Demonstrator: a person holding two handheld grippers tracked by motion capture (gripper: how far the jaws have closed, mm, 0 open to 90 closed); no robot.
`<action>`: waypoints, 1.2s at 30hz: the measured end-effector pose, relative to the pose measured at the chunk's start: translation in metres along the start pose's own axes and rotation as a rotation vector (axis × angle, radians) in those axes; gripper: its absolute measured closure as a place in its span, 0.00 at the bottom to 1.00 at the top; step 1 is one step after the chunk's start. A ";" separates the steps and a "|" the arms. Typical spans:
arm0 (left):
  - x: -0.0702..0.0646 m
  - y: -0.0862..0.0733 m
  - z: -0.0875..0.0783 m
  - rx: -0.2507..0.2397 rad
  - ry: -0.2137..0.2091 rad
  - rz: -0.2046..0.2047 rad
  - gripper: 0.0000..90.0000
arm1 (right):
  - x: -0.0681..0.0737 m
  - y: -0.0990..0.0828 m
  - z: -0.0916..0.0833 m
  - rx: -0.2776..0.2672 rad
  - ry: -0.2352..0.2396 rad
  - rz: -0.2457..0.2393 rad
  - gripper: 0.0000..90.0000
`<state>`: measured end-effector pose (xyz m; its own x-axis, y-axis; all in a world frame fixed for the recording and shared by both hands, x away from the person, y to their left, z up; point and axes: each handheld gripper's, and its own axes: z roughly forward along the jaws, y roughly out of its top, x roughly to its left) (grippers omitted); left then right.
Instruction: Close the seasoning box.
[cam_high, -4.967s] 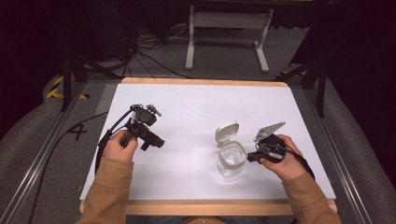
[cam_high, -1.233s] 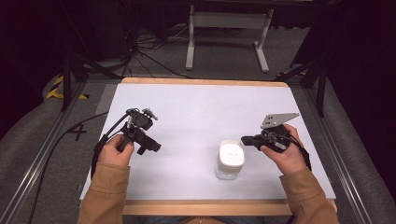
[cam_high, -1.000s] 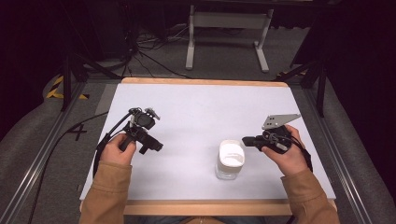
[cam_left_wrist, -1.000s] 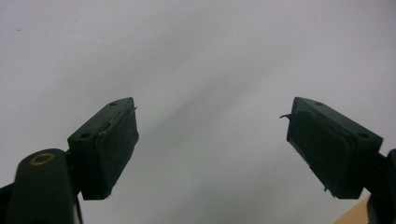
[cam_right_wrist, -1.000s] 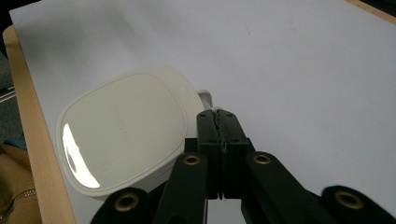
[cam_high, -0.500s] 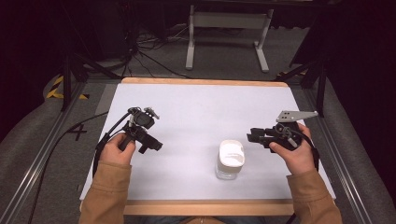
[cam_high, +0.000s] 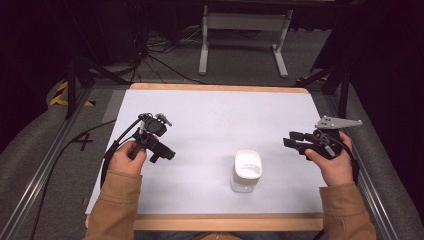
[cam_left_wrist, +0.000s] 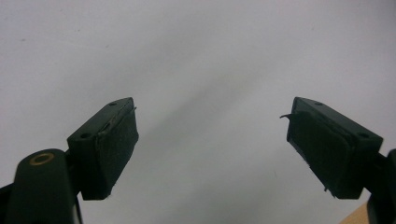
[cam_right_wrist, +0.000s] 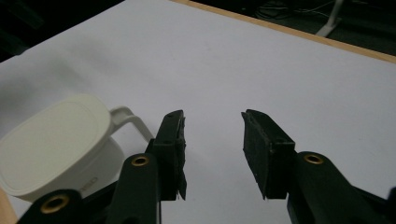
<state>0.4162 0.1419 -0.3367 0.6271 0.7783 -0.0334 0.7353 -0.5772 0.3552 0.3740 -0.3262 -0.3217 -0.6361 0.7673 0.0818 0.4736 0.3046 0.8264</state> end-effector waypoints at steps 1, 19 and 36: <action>0.000 0.001 -0.001 0.003 0.012 0.020 0.18 | -0.006 -0.004 -0.003 0.012 -0.035 0.000 0.64; 0.000 0.006 0.003 0.005 -0.006 0.016 0.18 | -0.045 -0.033 -0.003 0.124 -0.119 0.008 0.45; 0.002 0.006 0.003 0.007 -0.014 0.009 0.18 | -0.062 -0.066 0.035 0.219 -0.105 0.007 0.36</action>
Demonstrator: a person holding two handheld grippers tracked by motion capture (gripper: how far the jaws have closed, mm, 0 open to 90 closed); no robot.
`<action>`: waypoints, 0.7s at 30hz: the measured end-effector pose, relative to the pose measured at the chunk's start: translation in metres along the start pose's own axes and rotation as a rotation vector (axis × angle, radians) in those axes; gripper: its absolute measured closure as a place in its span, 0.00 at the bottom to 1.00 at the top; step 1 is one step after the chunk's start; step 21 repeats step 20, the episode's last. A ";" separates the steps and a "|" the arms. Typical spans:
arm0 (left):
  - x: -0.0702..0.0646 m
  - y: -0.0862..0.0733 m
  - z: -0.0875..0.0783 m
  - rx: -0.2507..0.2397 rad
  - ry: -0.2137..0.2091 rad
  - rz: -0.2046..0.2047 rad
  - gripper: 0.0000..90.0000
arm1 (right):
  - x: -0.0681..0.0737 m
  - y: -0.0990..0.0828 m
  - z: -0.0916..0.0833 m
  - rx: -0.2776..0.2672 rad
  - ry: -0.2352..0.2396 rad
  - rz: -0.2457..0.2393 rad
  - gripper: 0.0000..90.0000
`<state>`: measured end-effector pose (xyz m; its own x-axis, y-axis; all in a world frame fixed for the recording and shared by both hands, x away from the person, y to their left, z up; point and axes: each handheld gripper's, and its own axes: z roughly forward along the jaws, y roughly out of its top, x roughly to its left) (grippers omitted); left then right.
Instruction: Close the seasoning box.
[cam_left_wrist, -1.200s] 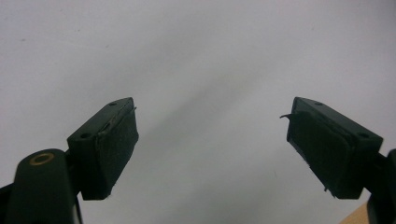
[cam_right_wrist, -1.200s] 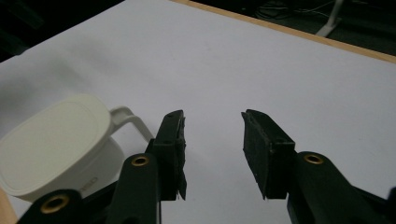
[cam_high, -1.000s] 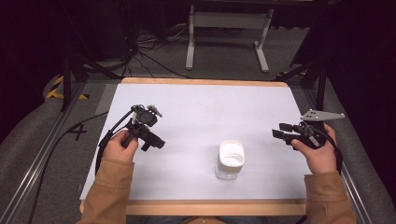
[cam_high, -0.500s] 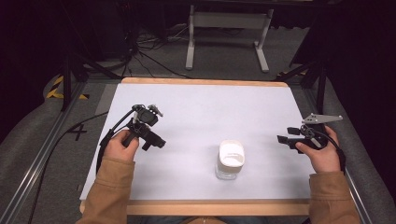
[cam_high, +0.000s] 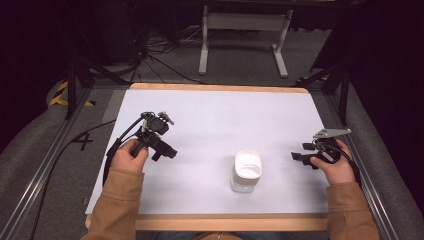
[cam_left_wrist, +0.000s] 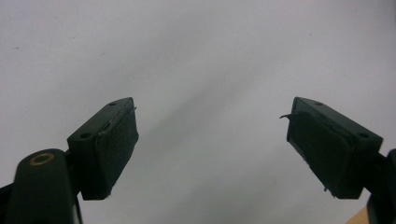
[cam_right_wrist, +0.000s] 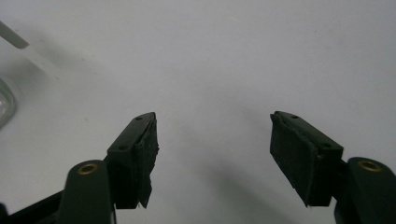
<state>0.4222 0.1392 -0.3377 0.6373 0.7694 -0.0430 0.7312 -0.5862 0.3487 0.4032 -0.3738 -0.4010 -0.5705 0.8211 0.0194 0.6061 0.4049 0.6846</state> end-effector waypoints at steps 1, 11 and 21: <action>0.000 0.000 0.000 0.000 0.000 0.000 0.18 | 0.001 -0.001 0.002 0.007 0.000 -0.006 0.36; 0.000 0.001 -0.001 -0.003 0.015 0.016 0.18 | 0.016 -0.003 0.020 0.056 0.014 -0.063 0.37; 0.000 0.001 -0.001 -0.011 0.009 0.016 0.18 | 0.014 -0.002 0.018 0.021 -0.004 -0.041 0.38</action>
